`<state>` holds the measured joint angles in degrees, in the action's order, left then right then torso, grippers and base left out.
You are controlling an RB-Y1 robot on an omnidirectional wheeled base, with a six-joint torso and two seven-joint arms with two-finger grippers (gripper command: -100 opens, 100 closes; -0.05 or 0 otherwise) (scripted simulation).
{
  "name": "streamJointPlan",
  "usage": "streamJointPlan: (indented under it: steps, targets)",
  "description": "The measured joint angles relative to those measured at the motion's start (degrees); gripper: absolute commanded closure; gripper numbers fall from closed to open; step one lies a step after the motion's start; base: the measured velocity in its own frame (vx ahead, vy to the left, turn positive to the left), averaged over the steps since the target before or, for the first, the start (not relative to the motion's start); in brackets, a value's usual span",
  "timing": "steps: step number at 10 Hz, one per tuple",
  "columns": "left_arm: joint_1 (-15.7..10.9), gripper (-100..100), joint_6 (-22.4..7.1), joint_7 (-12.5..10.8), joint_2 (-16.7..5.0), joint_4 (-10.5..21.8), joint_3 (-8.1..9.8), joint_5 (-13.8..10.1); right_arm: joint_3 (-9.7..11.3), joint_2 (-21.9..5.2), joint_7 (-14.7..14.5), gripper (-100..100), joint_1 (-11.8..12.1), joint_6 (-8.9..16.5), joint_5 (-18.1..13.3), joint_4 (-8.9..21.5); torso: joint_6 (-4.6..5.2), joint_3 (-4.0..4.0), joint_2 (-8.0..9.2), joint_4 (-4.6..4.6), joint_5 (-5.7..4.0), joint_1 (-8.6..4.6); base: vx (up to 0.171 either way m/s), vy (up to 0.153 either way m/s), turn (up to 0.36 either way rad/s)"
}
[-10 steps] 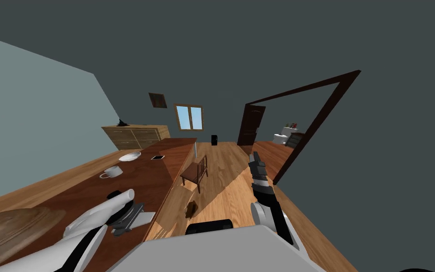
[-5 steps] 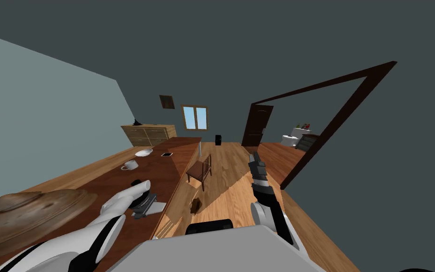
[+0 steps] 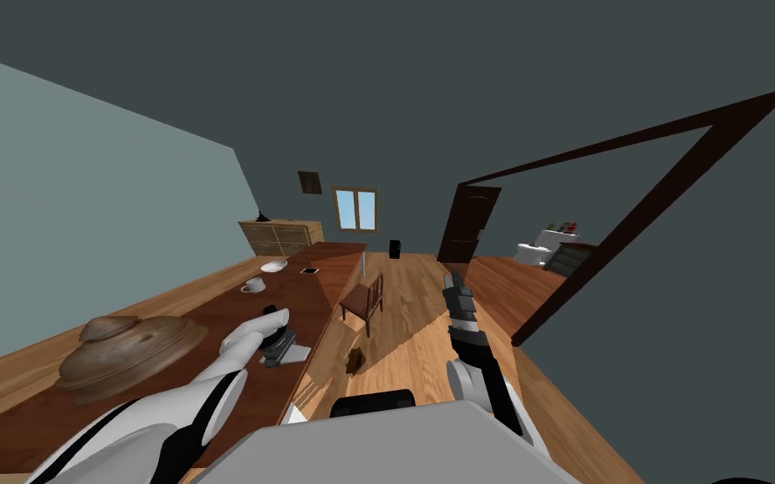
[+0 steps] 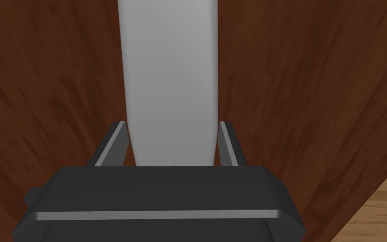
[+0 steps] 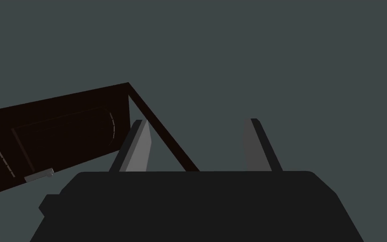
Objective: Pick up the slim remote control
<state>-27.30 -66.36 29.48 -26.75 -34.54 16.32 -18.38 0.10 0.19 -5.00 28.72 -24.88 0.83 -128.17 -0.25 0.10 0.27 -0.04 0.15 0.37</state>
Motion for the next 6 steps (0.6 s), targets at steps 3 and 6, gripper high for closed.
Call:
streamJointPlan:
  steps: [3,6]
  targets:
    - [1.12,100,-3.25,-2.47,1.98,-6.41,-1.18,1.59,0.0,0.0,0.0,0,0.0,0.0,0.0,0.0,0.02,-0.01,-0.03,0.0,-0.02,-0.15,-0.007,0.033,0.074]
    - [-0.25,0,-3.43,-3.39,2.53,-5.77,-1.76,2.28,0.01,0.01,0.0,0,-0.01,0.0,0.0,0.0,0.04,-0.03,-0.05,-0.03,-0.04,-0.27,-0.004,0.004,-0.003]
